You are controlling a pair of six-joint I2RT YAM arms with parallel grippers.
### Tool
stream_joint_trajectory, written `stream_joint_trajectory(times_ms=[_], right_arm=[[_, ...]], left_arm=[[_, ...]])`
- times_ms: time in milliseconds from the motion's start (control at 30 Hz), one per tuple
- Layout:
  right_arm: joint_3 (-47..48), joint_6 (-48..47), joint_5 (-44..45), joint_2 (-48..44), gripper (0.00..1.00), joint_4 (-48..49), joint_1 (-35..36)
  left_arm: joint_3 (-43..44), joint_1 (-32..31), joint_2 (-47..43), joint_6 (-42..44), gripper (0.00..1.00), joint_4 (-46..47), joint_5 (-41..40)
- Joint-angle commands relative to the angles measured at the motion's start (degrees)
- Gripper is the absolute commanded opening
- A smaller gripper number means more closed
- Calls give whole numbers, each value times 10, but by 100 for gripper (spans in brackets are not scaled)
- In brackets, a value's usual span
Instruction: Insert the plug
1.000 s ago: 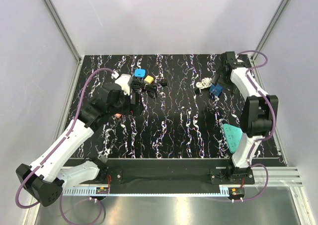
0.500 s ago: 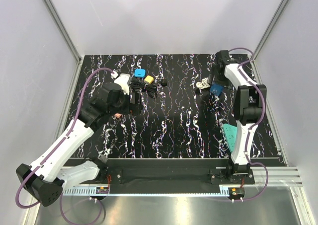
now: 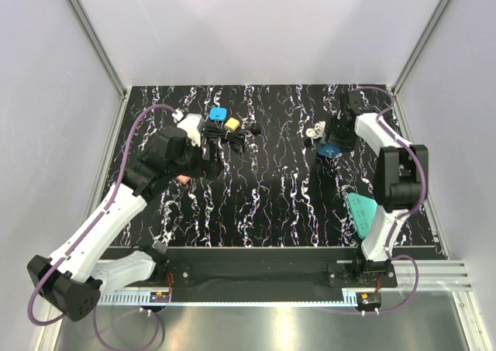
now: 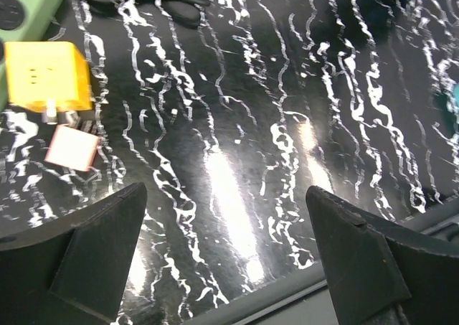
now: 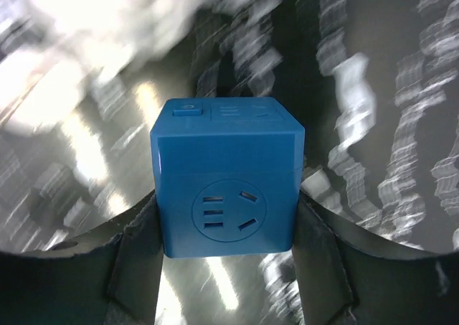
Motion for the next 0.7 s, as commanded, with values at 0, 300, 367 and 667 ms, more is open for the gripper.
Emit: stream_joint_trajectory(times_ms=[0, 300, 367, 667], right_arm=[[-68, 4, -194, -133, 35, 70, 32], [-243, 75, -533, -379, 37, 309, 130], [-282, 121, -592, -425, 38, 389, 135], [-360, 293, -684, -483, 38, 669, 163]], left_arm=[[7, 24, 12, -8, 98, 41, 83], [13, 107, 67, -98, 88, 133, 414], [13, 107, 69, -120, 88, 172, 446], [-63, 75, 31, -249, 95, 451, 551]])
